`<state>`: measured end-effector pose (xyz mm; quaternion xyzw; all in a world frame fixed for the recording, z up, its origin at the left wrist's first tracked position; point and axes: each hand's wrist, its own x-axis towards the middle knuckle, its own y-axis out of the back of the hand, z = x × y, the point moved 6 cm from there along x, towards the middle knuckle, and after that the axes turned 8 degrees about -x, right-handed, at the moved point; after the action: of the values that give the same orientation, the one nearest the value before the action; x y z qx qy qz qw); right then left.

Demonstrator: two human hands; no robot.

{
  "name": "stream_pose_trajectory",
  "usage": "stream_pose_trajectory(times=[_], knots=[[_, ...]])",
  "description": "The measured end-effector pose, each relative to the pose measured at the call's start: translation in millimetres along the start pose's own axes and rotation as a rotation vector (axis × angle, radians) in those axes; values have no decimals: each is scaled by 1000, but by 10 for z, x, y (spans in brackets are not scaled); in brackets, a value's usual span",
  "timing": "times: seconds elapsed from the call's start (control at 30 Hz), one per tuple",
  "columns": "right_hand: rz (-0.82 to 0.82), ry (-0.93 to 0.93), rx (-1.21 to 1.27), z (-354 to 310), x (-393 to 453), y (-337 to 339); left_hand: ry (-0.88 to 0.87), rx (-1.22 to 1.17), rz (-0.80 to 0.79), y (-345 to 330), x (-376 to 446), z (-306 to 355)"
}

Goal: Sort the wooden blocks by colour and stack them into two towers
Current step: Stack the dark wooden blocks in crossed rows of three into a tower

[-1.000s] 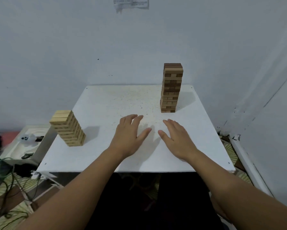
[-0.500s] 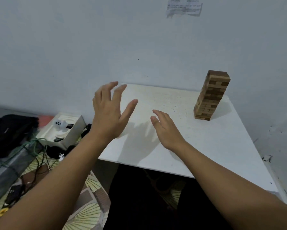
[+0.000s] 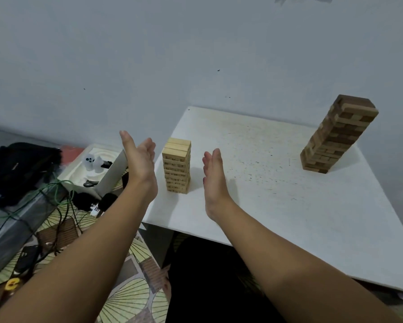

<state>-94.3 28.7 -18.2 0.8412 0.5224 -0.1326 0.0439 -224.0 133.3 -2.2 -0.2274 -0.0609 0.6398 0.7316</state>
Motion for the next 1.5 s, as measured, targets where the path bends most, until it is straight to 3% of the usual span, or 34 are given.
stream_pose_trajectory(times=[0.4, 0.9, 1.27, 1.5], knots=[[-62, -10, 60, 92, 106, -246, 146, -20, -221, 9, 73, -396], [-52, 10, 130, 110, 164, -387, 141, -54, -256, -137, -114, -386], [-69, 34, 150, 114, 166, -400, 142, -6, -246, -75, -101, -361], [-22, 96, 173, -67, 194, -318, -19, 3, -67, 28, -5, -61]])
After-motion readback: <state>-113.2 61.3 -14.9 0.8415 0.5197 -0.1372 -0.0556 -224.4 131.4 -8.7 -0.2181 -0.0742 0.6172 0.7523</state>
